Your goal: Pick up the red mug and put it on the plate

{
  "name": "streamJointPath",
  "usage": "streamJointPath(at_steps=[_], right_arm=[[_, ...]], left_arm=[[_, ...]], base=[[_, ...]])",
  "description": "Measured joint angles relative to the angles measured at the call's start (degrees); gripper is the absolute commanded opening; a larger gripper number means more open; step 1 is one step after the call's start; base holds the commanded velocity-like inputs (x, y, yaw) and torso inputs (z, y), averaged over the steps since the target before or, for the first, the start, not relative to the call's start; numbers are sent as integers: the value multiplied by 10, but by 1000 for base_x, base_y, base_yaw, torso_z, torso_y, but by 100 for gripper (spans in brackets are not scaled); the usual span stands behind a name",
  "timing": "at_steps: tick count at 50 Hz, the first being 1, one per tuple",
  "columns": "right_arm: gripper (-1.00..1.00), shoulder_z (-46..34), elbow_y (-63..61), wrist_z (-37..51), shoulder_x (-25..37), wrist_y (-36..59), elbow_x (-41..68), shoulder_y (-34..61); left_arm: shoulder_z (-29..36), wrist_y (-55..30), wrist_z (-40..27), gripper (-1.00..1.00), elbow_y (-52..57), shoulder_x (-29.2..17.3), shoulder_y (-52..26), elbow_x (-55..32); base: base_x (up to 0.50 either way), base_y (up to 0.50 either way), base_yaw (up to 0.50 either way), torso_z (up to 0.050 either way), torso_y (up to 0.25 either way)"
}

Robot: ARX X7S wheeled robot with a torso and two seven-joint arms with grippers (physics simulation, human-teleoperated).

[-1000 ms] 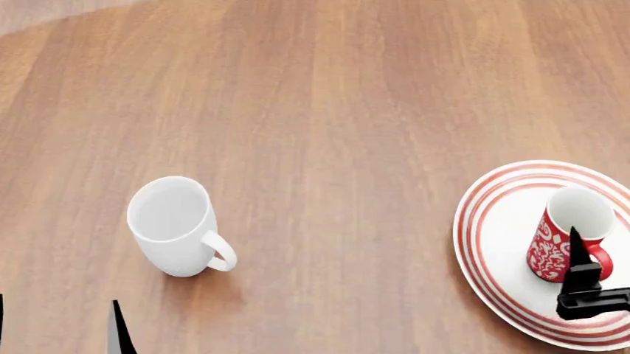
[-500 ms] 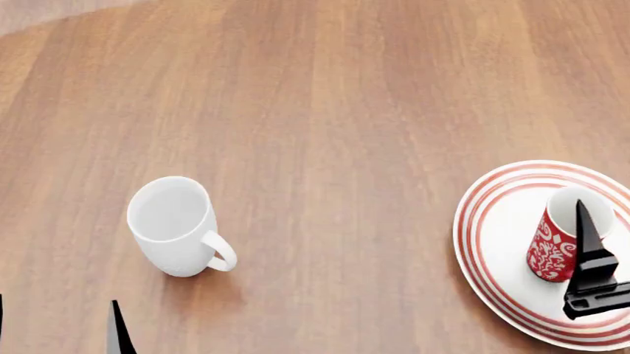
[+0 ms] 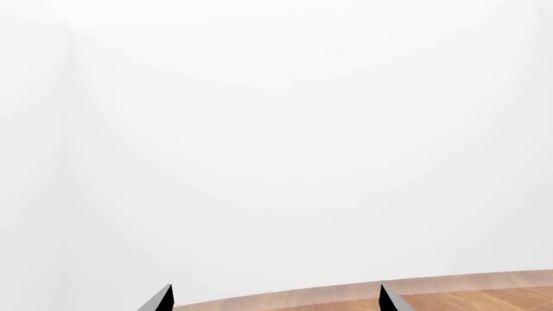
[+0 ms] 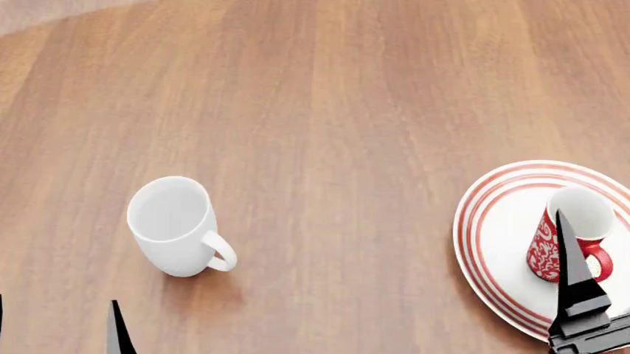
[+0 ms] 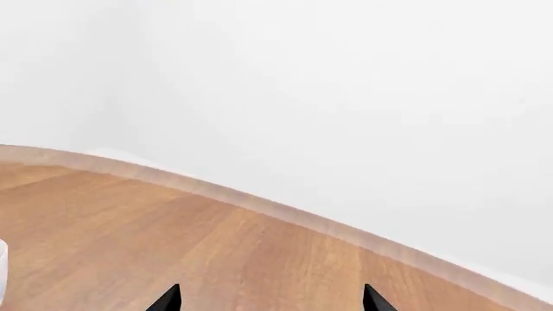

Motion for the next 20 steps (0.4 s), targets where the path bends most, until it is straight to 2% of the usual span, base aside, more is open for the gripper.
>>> streamJointPath(at_steps=[20], right_arm=[[100,30,-117,-9,-2,4,33,-62]], left_arm=[[6,2,-8,100,-1,-3,-3,1]], base=[[0,0,0,0,0]])
